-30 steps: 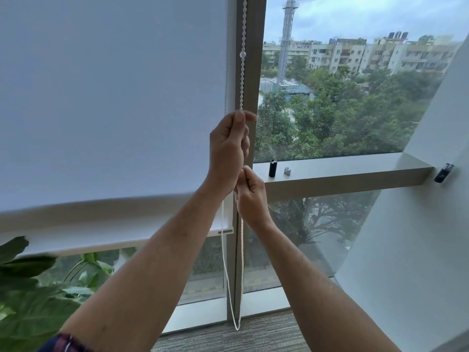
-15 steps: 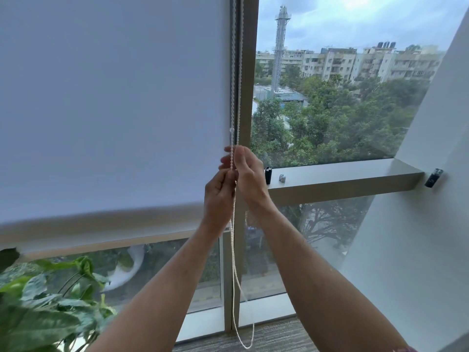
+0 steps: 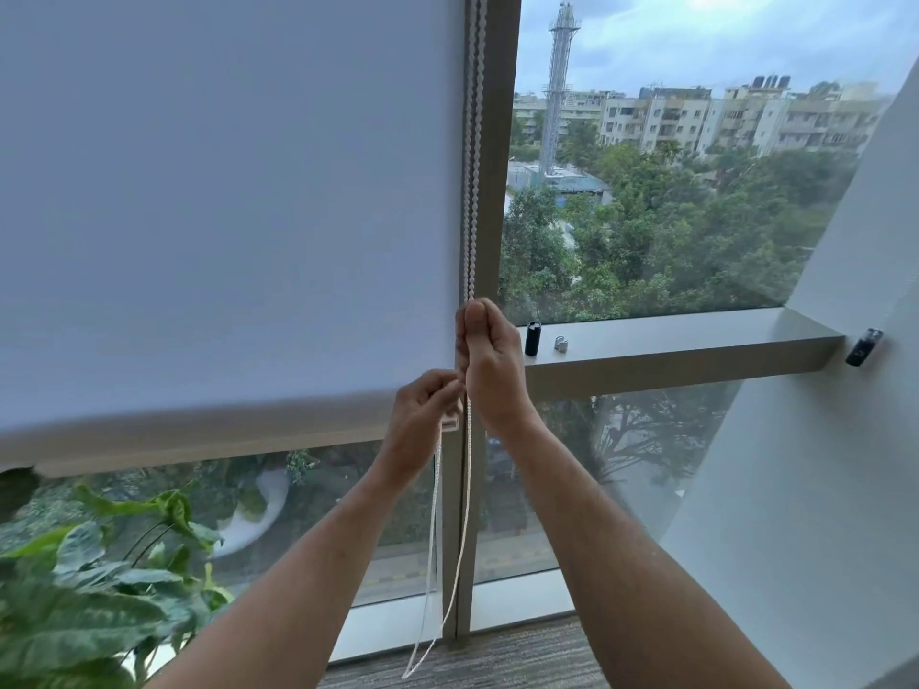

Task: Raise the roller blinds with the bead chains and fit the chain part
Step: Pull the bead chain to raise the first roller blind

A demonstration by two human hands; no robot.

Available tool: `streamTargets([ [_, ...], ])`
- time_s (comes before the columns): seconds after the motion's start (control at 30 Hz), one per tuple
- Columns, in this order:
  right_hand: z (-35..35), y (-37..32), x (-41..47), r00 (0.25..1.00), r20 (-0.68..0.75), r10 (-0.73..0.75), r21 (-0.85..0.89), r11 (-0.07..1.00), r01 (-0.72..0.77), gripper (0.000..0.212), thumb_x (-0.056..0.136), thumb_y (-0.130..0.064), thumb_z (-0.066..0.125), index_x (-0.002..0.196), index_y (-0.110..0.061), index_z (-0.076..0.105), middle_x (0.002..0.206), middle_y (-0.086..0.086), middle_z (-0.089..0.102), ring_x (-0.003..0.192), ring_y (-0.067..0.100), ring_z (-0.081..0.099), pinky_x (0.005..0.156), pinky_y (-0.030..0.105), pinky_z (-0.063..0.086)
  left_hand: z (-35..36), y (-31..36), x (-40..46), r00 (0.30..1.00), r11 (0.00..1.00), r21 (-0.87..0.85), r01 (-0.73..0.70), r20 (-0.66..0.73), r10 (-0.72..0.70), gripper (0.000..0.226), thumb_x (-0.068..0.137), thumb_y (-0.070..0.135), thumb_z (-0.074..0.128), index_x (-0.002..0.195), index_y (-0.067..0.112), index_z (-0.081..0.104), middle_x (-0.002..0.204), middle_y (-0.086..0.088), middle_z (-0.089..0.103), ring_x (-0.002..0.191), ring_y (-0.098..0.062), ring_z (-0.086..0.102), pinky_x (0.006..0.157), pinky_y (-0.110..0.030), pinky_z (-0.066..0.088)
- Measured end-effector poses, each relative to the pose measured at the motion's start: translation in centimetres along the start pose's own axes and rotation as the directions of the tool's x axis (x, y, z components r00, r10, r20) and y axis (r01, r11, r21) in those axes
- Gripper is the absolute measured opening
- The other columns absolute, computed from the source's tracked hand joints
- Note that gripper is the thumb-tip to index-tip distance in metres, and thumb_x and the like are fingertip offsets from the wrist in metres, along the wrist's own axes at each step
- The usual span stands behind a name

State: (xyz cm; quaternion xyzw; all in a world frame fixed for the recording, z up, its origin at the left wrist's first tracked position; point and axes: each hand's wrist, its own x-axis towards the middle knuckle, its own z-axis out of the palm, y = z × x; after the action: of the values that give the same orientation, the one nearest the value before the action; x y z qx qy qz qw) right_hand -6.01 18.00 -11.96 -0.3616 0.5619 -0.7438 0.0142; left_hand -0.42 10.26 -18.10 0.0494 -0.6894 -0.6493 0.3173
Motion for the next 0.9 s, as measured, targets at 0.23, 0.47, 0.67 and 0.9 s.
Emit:
streamTargets([
  [0.23, -0.3, 2.8, -2.0, 0.999, -0.029, 0.035, -0.146, 0.989, -0.039, 0.043, 0.104, -0.026, 0.04, 0.063, -0.037, 0.047, 0.054, -0.016, 0.041, 0.054, 0.008, 0.032, 0.053, 0.032, 0.029, 1.0, 6.8, 3.6, 0.985, 0.965, -0.218, -0.148, -0.121, 0.123, 0.026, 0.096, 0.029, 0.046, 0.105, 0.019, 0.068, 0.094, -0.004, 0.068, 0.094, -0.023, 0.064, 0.082, -0.034, 0.052],
  [0.47, -1.0, 3.5, -2.8, 0.995, 0.042, 0.087, -0.1, 0.992, -0.083, 0.042, 0.103, -0.02, 0.041, 0.062, -0.031, 0.044, 0.052, -0.016, 0.039, 0.048, 0.006, 0.03, 0.047, 0.023, 0.028, 3.8, 9.6, 4.4, 0.968, 0.953, -0.18, -0.244, -0.109, 0.227, 0.032, 0.105, 0.017, 0.039, 0.081, 0.013, 0.06, 0.049, 0.013, 0.036, 0.042, -0.006, 0.028, 0.043, -0.021, 0.025],
  [0.67, -1.5, 1.0, -0.6, 0.995, 0.019, 0.1, 0.032, 0.994, -0.1, 0.032, 0.097, -0.027, 0.047, 0.075, -0.006, 0.057, 0.064, -0.001, 0.057, 0.055, 0.01, 0.055, 0.054, 0.023, 0.047, 3.1, 8.8, 4.3, 0.957, 0.968, -0.089, -0.233, -0.196, 0.212, 0.033, 0.102, 0.013, 0.044, 0.072, 0.018, 0.057, 0.052, 0.005, 0.037, 0.046, -0.011, 0.031, 0.044, -0.027, 0.027],
  [0.9, 0.9, -4.7, 3.9, 0.999, 0.031, -0.032, 0.031, 0.999, 0.031, 0.03, 0.108, -0.029, 0.038, 0.112, -0.01, 0.061, 0.082, 0.01, 0.062, 0.065, 0.02, 0.063, 0.059, 0.037, 0.056, 2.8, 4.8, 1.5, 0.981, 0.99, -0.062, -0.123, -0.161, 0.112, 0.049, 0.102, 0.006, 0.043, 0.06, 0.029, 0.055, 0.048, 0.01, 0.039, 0.047, -0.007, 0.029, 0.046, -0.023, 0.025],
])
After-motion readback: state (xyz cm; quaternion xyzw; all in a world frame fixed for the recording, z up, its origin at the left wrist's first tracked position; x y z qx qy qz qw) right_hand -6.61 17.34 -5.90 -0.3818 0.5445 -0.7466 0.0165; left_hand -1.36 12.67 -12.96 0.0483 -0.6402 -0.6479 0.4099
